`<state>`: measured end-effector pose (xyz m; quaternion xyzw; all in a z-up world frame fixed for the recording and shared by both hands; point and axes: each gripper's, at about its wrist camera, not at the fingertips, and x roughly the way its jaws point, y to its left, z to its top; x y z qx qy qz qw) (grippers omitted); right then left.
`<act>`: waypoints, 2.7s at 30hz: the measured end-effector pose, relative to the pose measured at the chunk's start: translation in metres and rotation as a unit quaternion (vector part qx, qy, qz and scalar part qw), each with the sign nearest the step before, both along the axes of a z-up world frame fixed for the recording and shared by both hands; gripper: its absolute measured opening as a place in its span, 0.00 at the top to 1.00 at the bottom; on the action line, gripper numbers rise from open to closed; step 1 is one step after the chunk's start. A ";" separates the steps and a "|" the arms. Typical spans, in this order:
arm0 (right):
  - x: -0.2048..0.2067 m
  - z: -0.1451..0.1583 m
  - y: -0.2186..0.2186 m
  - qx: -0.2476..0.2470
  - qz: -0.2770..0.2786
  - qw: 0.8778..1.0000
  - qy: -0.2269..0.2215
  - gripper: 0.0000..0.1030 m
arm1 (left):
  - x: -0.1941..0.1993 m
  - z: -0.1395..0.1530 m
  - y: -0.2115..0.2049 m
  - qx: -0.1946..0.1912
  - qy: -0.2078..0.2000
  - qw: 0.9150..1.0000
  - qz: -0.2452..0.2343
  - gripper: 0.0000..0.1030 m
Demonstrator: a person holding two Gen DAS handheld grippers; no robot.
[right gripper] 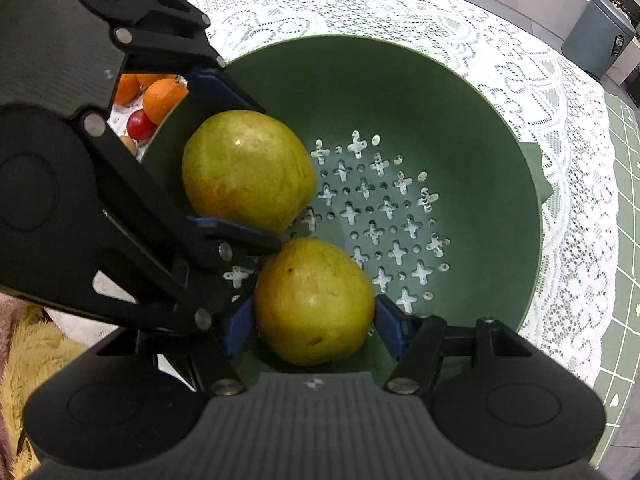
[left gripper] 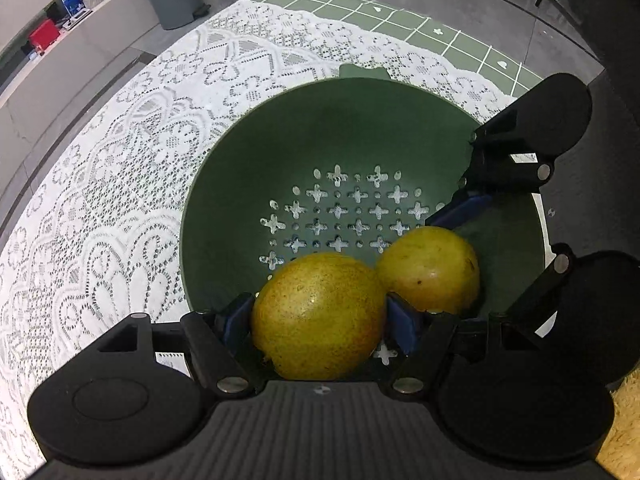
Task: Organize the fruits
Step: 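Carry both pears into the green colander and open both tools, then lift both tools out of the colander back toward the fruit, then grasp a mandarin orange with the left tool while the right tool grasps a red tomato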
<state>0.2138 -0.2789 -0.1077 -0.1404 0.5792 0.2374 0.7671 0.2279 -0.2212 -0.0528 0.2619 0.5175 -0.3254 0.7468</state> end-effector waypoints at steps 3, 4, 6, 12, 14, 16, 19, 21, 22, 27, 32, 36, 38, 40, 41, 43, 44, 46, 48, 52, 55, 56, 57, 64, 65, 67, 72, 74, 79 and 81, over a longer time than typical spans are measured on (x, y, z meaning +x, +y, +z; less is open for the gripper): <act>-0.003 0.004 0.002 -0.016 0.009 1.000 -0.014 0.34 | 0.002 -0.003 0.001 0.008 0.014 1.000 0.007 0.21; -0.003 0.007 0.002 -0.025 0.009 0.999 -0.023 0.29 | 0.003 -0.005 0.000 0.013 0.017 1.000 0.009 0.21; -0.004 0.012 -0.004 -0.028 0.005 0.999 -0.026 0.26 | 0.003 -0.006 -0.002 0.017 0.014 1.000 0.003 0.21; -0.008 0.017 -0.010 -0.016 -0.009 1.000 -0.014 0.26 | 0.002 0.004 -0.004 0.024 0.005 1.000 0.014 0.22; -0.011 0.020 -0.011 -0.014 -0.015 1.000 -0.020 0.26 | -0.001 0.012 0.000 0.012 0.006 1.000 0.019 0.22; -0.018 0.027 -0.011 -0.010 -0.022 0.999 -0.027 0.26 | -0.008 0.022 0.005 -0.002 -0.006 1.000 0.019 0.22; -0.025 0.040 -0.012 -0.007 -0.032 0.999 -0.041 0.26 | -0.020 0.038 0.011 -0.018 -0.020 0.999 0.020 0.22; -0.032 0.049 -0.011 -0.008 -0.039 0.998 -0.053 0.26 | -0.029 0.050 0.015 -0.022 -0.033 0.999 0.023 0.23; -0.036 0.055 -0.010 -0.007 -0.042 0.997 -0.061 0.25 | -0.034 0.055 0.017 -0.023 -0.042 0.999 0.025 0.23; -0.059 0.083 0.000 0.018 -0.061 0.993 -0.101 0.25 | -0.058 0.083 0.039 -0.032 -0.080 0.995 0.052 0.23; -0.087 0.103 0.018 0.082 -0.090 0.983 -0.137 0.25 | -0.085 0.110 0.077 -0.062 -0.117 0.986 0.098 0.23; -0.108 0.102 0.039 0.130 -0.122 0.971 -0.162 0.25 | -0.104 0.119 0.113 -0.089 -0.151 0.973 0.151 0.23; -0.118 0.095 0.055 0.139 -0.133 0.963 -0.188 0.25 | -0.115 0.122 0.132 -0.107 -0.171 0.962 0.182 0.23; -0.129 0.088 0.072 0.144 -0.131 0.957 -0.216 0.25 | -0.124 0.122 0.150 -0.130 -0.188 0.952 0.203 0.23; -0.135 0.086 0.081 0.149 -0.130 0.954 -0.227 0.25 | -0.128 0.120 0.159 -0.143 -0.194 0.947 0.212 0.23; -0.142 0.077 0.096 0.158 -0.127 0.949 -0.243 0.25 | -0.133 0.114 0.175 -0.164 -0.190 0.941 0.227 0.23; -0.144 0.072 0.102 0.160 -0.128 0.946 -0.250 0.25 | -0.135 0.114 0.186 -0.173 -0.184 0.939 0.232 0.23; -0.147 0.063 0.113 0.166 -0.139 0.941 -0.260 0.25 | -0.135 0.102 0.197 -0.183 -0.168 0.937 0.246 0.25; -0.150 0.054 0.121 0.174 -0.153 0.936 -0.264 0.25 | -0.138 0.090 0.207 -0.183 -0.154 0.935 0.262 0.30; -0.144 0.031 0.130 0.186 -0.178 0.938 -0.233 0.25 | -0.148 0.067 0.219 -0.178 -0.136 0.933 0.280 0.35; -0.142 0.022 0.136 0.179 -0.169 0.945 -0.214 0.30 | -0.148 0.051 0.228 -0.186 -0.120 0.929 0.296 0.42; -0.142 0.021 0.139 0.174 -0.161 0.947 -0.214 0.34 | -0.148 0.046 0.231 -0.194 -0.111 0.927 0.300 0.42; -0.142 0.020 0.141 0.170 -0.155 0.949 -0.215 0.34 | -0.148 0.039 0.234 -0.203 -0.104 0.926 0.301 0.42; -0.129 0.004 0.155 0.167 -0.142 0.957 -0.190 0.46 | -0.130 0.011 0.238 -0.194 -0.095 0.921 0.323 0.44; -0.128 0.002 0.157 0.164 -0.139 0.959 -0.187 0.47 | -0.128 0.009 0.240 -0.197 -0.095 0.920 0.325 0.44; -0.126 -0.002 0.163 0.157 -0.131 0.961 -0.186 0.47 | -0.126 0.005 0.243 -0.207 -0.091 0.916 0.330 0.44; -0.115 -0.011 0.171 0.146 -0.127 0.965 -0.177 0.57 | -0.121 -0.002 0.250 -0.224 -0.088 0.909 0.341 0.44; -0.110 -0.014 0.173 0.148 -0.129 0.966 -0.169 0.61 | -0.120 -0.006 0.253 -0.231 -0.080 0.906 0.345 0.44; -0.105 -0.020 0.181 0.139 -0.122 0.970 -0.161 0.65 | -0.113 -0.015 0.255 -0.240 -0.059 0.904 0.348 0.50; -0.107 -0.021 0.186 0.129 -0.115 0.971 -0.167 0.65 | -0.111 -0.019 0.255 -0.245 -0.049 0.902 0.350 0.52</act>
